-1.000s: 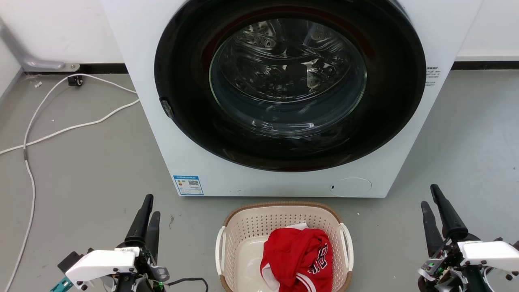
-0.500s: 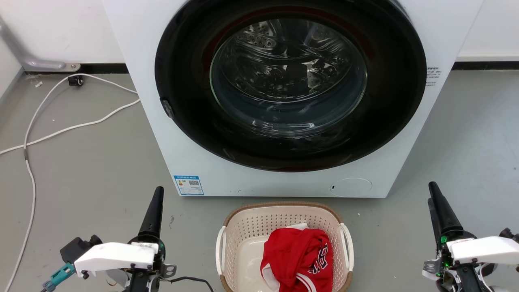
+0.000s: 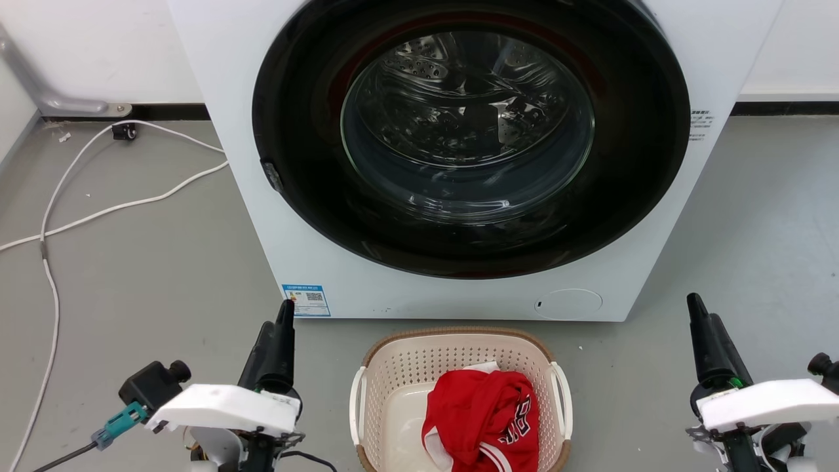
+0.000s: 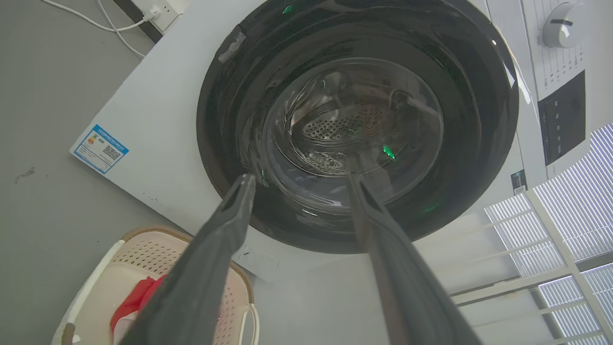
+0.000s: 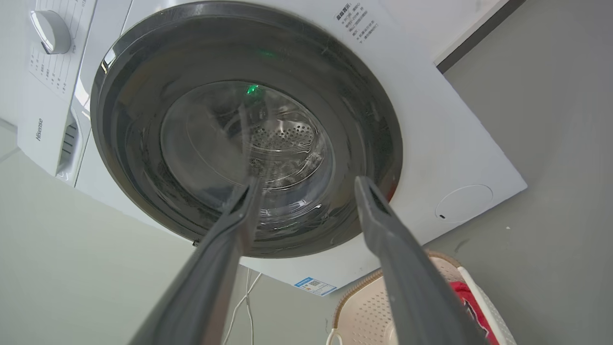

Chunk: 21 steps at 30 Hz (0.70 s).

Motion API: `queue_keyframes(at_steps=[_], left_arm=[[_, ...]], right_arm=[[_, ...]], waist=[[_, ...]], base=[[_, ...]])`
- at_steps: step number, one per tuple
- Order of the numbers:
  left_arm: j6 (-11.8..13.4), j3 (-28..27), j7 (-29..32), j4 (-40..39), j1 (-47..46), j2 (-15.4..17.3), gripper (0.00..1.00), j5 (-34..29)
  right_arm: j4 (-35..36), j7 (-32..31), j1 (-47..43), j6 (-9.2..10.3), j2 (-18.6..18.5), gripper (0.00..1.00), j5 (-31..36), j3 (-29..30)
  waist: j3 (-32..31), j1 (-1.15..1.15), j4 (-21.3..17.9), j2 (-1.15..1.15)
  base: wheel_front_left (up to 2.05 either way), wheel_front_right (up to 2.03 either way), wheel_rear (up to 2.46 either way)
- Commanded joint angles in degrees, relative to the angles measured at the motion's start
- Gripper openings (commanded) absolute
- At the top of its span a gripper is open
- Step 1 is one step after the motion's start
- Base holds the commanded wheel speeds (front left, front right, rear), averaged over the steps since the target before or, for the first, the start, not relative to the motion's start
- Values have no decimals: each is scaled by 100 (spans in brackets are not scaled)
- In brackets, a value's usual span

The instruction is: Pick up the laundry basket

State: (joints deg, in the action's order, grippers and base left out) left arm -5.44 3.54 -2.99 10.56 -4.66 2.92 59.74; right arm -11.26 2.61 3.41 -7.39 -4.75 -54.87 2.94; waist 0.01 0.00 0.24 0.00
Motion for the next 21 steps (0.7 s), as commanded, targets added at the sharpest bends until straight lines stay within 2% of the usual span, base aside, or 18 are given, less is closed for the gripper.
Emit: queue_keyframes(at_steps=[1,21], left_arm=[[43,78,-69,-91,-148,21,100,-317],[224,475,-407,-57,-172,15,100,-1950]], right_arm=[[131,60,23,-6,-9,100,347,-10],[523,115,-150,-9,49,100,2148,-58]], waist=[[-3,0,5,0],[-18,0,40,0]], base=[[0,0,0],[0,0,0]])
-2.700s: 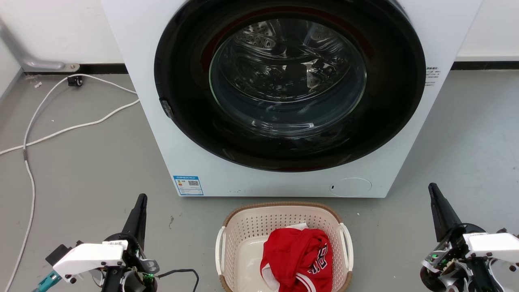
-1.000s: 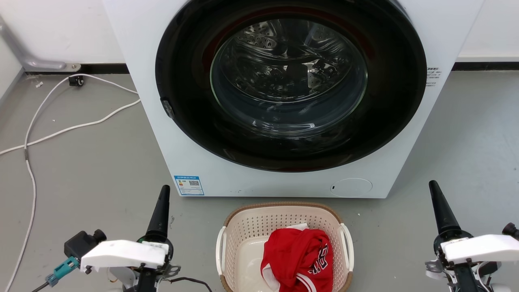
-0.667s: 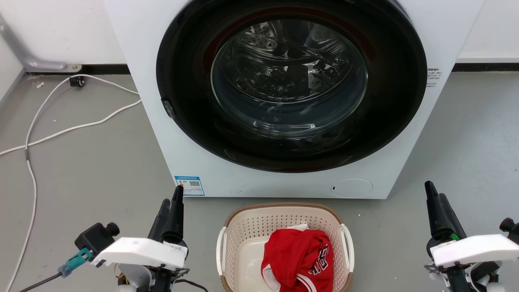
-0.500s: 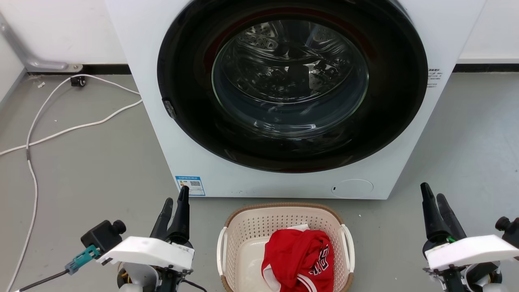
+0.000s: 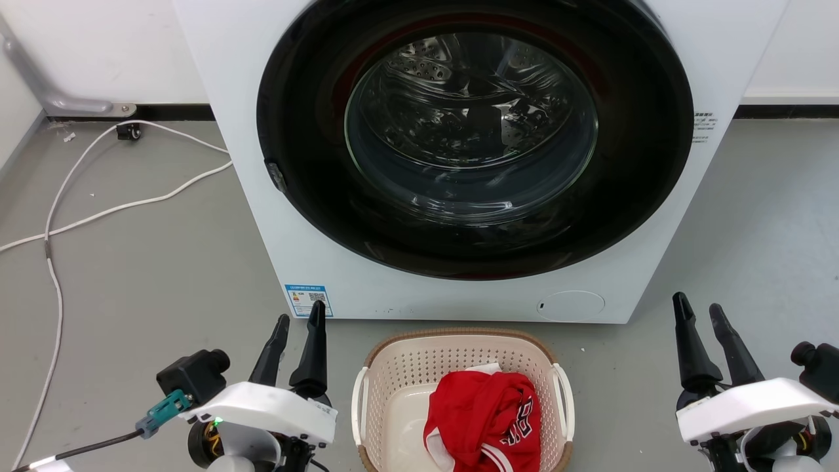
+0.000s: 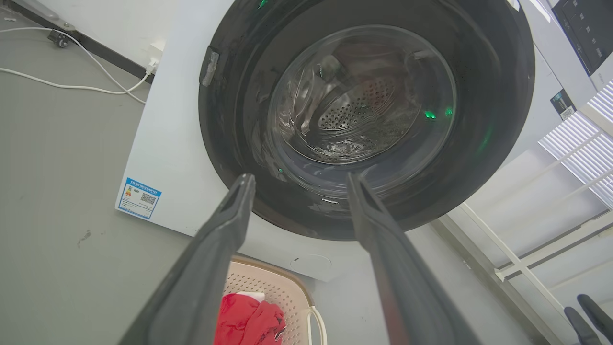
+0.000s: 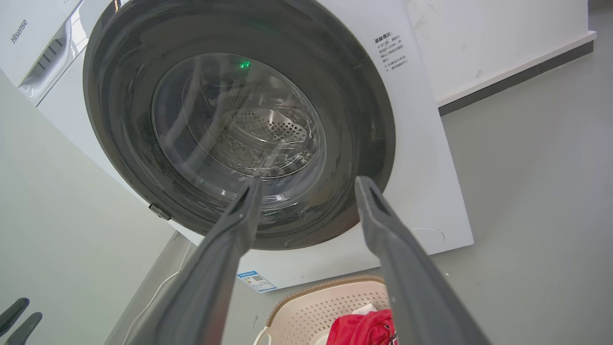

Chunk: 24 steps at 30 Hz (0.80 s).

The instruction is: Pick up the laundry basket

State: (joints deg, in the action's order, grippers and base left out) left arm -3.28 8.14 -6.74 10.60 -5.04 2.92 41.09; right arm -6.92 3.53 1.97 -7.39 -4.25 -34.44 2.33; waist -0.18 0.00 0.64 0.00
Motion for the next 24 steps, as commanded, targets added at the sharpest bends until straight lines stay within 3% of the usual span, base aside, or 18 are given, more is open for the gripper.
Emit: queue_keyframes(at_steps=[1,24], left_arm=[[14,34,-50,-59,-139,15,100,-159],[160,327,-386,56,-203,7,100,-1730]], right_arm=[[105,29,-15,-9,3,100,181,1],[319,169,-167,-12,72,100,1605,-102]], waist=[[0,0,1,0],[-7,0,16,0]], base=[[0,0,0],[0,0,0]])
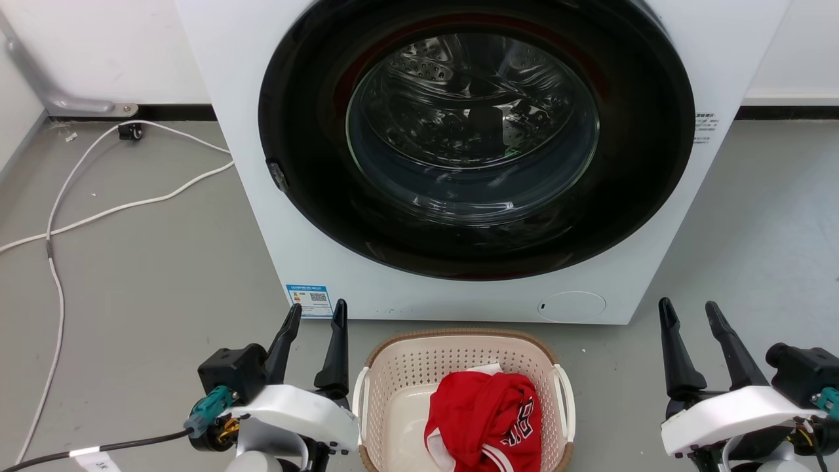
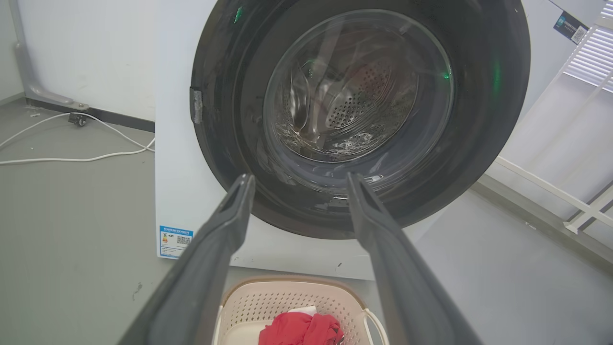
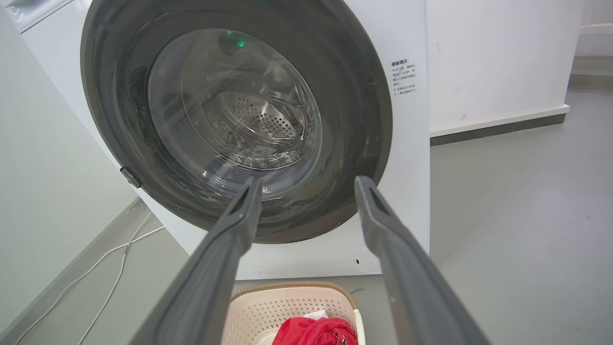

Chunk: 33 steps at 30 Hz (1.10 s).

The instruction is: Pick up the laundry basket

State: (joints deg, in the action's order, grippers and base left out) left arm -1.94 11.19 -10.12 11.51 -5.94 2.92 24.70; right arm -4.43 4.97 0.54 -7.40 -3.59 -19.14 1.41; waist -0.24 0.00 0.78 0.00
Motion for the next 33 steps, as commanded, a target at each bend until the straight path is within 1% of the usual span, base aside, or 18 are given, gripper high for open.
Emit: queue_keyframes(at_steps=[1,18,33], left_arm=[[31,31,-57,-33,-115,7,100,-146],[138,215,-265,-14,-129,3,100,-963],[203,328,-425,62,-152,0,100,-1450]], right_arm=[[78,31,-28,-11,8,100,128,-12],[65,55,-121,-12,39,100,758,-34],[16,175,-185,-9,66,100,1236,-14]], waist=[[0,0,3,0],[-8,0,23,0],[17,0,31,0]], base=[[0,0,0],[0,0,0],[0,0,0]])
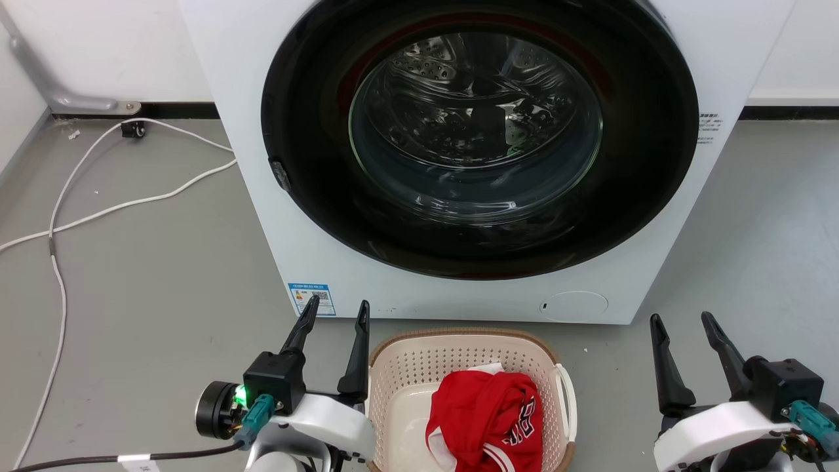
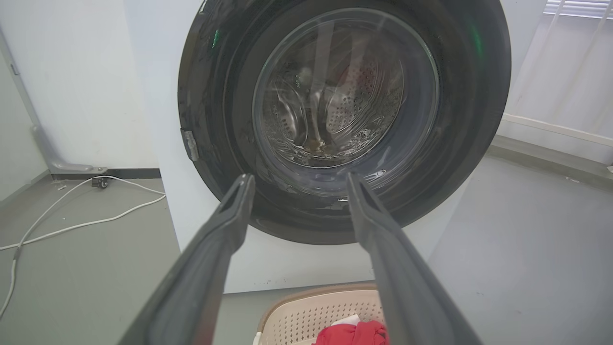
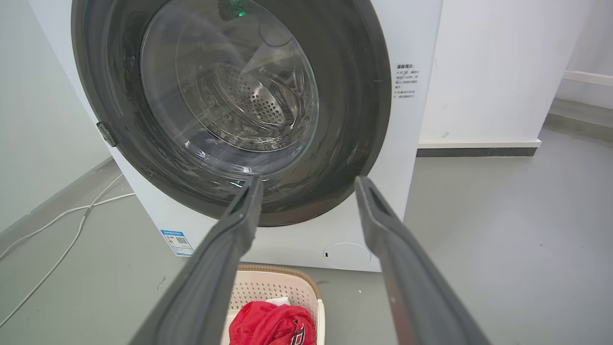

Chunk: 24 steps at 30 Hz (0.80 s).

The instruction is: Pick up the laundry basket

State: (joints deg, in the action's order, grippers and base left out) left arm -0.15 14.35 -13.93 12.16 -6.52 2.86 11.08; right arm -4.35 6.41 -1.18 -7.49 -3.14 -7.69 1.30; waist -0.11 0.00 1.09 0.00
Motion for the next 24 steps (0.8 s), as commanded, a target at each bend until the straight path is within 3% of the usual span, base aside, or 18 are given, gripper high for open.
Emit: queue_keyframes(at_steps=[1,11,24], left_arm=[[25,19,-51,0,-95,5,100,-121],[68,100,-142,45,-109,3,100,-387],[68,73,-135,70,-133,3,100,-298]], right_arm=[[5,43,-15,0,21,100,119,-8],[2,141,-49,0,28,100,402,9],[-36,171,-26,0,30,100,268,33]], waist=[[8,0,0,0],[40,0,14,0],[92,0,34,0]], base=[[0,0,0],[0,0,0],[0,0,0]])
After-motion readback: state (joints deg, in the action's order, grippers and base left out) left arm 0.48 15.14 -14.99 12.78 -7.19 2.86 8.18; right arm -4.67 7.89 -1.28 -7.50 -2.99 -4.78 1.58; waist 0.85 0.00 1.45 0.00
